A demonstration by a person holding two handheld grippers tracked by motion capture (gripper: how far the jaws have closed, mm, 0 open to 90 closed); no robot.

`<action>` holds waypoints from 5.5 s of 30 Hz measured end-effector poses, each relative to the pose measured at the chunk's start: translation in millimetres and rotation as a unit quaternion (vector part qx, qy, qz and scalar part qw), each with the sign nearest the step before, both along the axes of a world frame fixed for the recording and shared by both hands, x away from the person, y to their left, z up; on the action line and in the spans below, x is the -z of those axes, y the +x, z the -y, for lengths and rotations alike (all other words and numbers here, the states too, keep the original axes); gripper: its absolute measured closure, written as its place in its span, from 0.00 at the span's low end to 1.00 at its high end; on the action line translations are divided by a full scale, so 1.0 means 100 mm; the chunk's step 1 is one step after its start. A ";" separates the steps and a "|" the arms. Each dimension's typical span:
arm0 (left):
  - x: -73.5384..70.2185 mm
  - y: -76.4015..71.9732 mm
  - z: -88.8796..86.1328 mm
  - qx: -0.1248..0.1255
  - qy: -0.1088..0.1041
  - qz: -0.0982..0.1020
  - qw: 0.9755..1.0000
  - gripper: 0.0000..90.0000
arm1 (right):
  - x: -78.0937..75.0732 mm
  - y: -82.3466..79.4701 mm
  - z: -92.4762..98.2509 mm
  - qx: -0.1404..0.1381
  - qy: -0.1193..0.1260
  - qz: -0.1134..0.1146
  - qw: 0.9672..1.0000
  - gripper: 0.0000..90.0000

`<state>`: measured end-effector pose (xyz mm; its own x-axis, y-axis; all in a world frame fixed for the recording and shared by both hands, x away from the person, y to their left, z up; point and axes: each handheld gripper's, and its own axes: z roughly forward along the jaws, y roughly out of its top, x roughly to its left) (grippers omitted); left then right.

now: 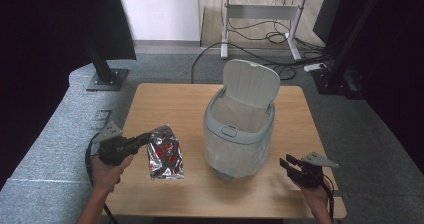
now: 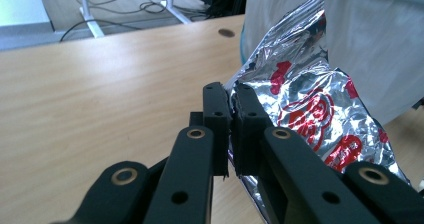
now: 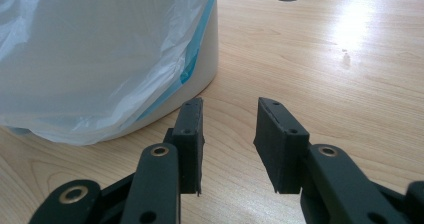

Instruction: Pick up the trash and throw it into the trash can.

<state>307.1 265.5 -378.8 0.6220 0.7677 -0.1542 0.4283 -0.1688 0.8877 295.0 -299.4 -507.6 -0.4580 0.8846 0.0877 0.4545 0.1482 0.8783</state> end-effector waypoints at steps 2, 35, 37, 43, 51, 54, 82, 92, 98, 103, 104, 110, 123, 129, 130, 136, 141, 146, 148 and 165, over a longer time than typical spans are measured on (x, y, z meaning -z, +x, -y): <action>-0.09 0.01 0.02 0.003 0.003 0.004 1.000 0.96 | 0.00 0.00 0.00 0.001 0.001 -0.001 1.000 0.70; -0.94 0.28 0.27 0.031 0.010 0.035 0.999 0.96 | 0.10 0.06 0.06 0.004 0.002 -0.021 1.000 0.70; -0.97 0.30 0.30 0.033 0.011 0.035 0.999 0.96 | 0.10 0.06 0.06 0.005 0.002 -0.022 1.000 0.70; -1.05 0.36 0.40 0.038 0.015 0.037 0.998 0.96 | 0.10 0.07 0.07 0.006 0.003 -0.023 1.000 0.70; -1.14 0.45 0.55 0.048 0.020 0.037 0.998 0.96 | 0.11 0.07 0.07 0.005 0.002 -0.026 1.000 0.70; -1.17 0.48 0.60 0.052 0.023 0.037 0.998 0.96 | 0.11 0.07 0.08 0.005 0.003 -0.026 1.000 0.70; -1.29 0.69 0.86 0.067 0.033 0.029 0.997 0.96 | 0.14 0.09 0.11 0.008 0.002 -0.031 0.999 0.70; -1.33 0.76 0.97 0.071 0.034 0.028 0.997 0.96 | 0.14 0.09 0.12 0.009 0.003 -0.031 0.999 0.70; -1.36 0.81 1.06 0.074 0.038 0.029 0.996 0.96 | 0.14 0.09 0.13 0.010 0.003 -0.030 0.999 0.70; -1.36 0.86 1.13 0.077 0.039 0.028 0.996 0.96 | 0.14 0.08 0.14 0.011 0.005 -0.030 0.999 0.70; -1.36 0.86 1.13 0.078 0.040 0.028 0.996 0.96 | 0.13 0.08 0.15 0.012 0.006 -0.030 0.999 0.70; -1.34 0.88 1.19 0.082 0.046 0.026 0.995 0.96 | 0.14 0.08 0.16 0.012 0.006 -0.031 0.999 0.70; -1.34 0.97 1.29 0.089 0.044 0.021 0.995 0.96 | 0.15 0.08 0.16 0.013 0.006 -0.034 0.999 0.70; -1.37 1.02 1.38 0.093 0.046 0.022 0.994 0.96 | 0.15 0.08 0.17 0.015 0.007 -0.033 0.999 0.70; -1.37 1.03 1.39 0.094 0.045 0.022 0.994 0.96 | 0.15 0.08 0.17 0.015 0.007 -0.033 0.999 0.70; -1.36 1.10 1.50 0.098 0.048 0.019 0.994 0.95 | 0.15 0.07 0.19 0.017 0.008 -0.034 0.999 0.70; -1.35 1.15 1.57 0.102 0.052 0.018 0.993 0.95 | 0.15 0.07 0.20 0.017 0.008 -0.034 0.999 0.70; -1.34 1.18 1.63 0.104 0.053 0.018 0.993 0.95 | 0.16 0.07 0.20 0.017 0.008 -0.034 0.999 0.70; -1.34 1.20 1.65 0.104 0.053 0.017 0.993 0.95 | 0.16 0.07 0.20 0.017 0.008 -0.034 0.999 0.70; -1.30 1.26 1.84 0.114 0.053 0.016 0.992 0.95 | 0.16 0.06 0.22 0.019 0.009 -0.034 0.999 0.70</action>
<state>433.4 81.6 -248.4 0.7846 0.6173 -0.0581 0.3408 -0.3510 0.8722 301.4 -321.3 -523.1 -0.4164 0.8994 0.1326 0.5177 0.1147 0.8478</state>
